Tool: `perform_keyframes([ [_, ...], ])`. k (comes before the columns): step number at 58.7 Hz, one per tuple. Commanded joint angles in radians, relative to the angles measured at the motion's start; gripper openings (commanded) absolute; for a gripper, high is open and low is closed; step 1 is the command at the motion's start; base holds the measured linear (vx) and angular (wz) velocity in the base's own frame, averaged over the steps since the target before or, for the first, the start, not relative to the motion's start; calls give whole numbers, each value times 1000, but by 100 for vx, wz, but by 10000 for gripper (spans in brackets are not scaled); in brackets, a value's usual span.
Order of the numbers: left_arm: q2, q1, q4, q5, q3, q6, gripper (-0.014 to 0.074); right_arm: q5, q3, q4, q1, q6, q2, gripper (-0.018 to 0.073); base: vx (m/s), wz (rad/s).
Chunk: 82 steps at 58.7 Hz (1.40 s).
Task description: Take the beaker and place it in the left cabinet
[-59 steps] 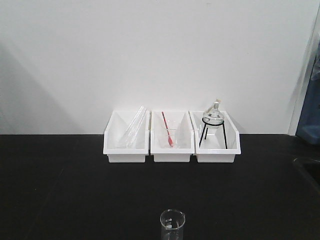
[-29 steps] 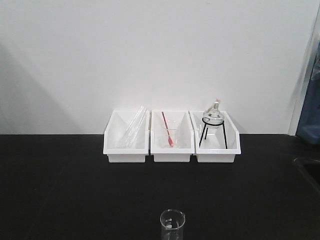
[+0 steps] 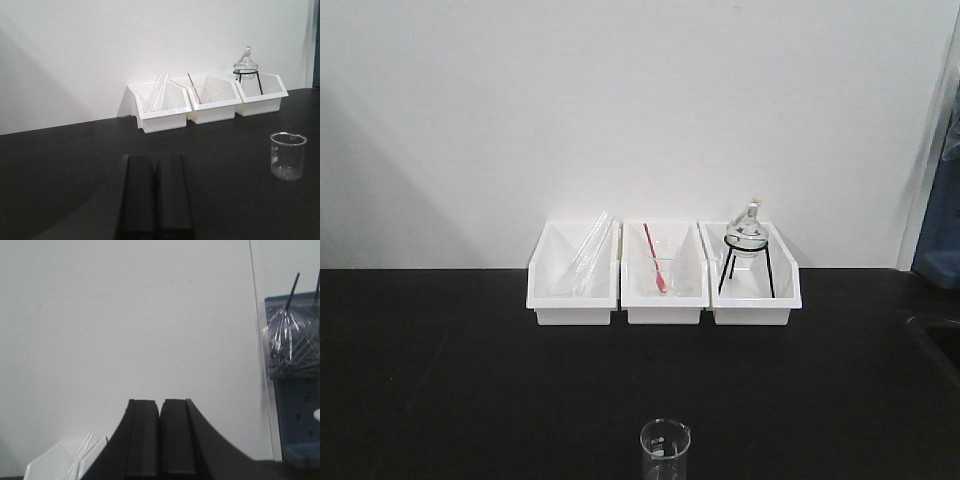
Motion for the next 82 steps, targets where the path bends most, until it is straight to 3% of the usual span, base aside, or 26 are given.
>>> perform_keyframes([
  [1,-19,-6,-8,-87,17,-1,1,-119,-154,-2,-7,-16,174,-6,0,0],
  [10,-19,-6,-8,-87,17,-1,1,-154,-287,-2,-7,-4,375,-5,0,0],
  [21,-19,-6,-8,-87,17,-1,1,-181,-324,-2,-7,-4,486,6,0,0],
  [31,-19,-6,-8,-87,17,-1,1,-195,-324,-2,-7,-3,500,91,0,0],
  [38,-19,-6,-8,-87,17,-1,1,-188,-324,-2,-7,-3,500,238,0,0],
  [50,-19,-6,-8,-87,17,-1,1,-184,-324,4,-7,-3,500,619,0,0],
  [55,-19,-6,-8,-87,17,-1,1,-184,-324,3,-7,-4,501,732,0,0],
  [65,-19,-6,-8,-87,17,-1,1,-193,-324,7,-7,6,501,724,0,0],
  [76,-19,-6,-8,-87,17,-1,1,-302,-324,-7,-7,55,552,682,0,0],
  [82,-19,-6,-8,-87,17,-1,1,-351,-304,-97,-7,129,615,645,0,0],
])
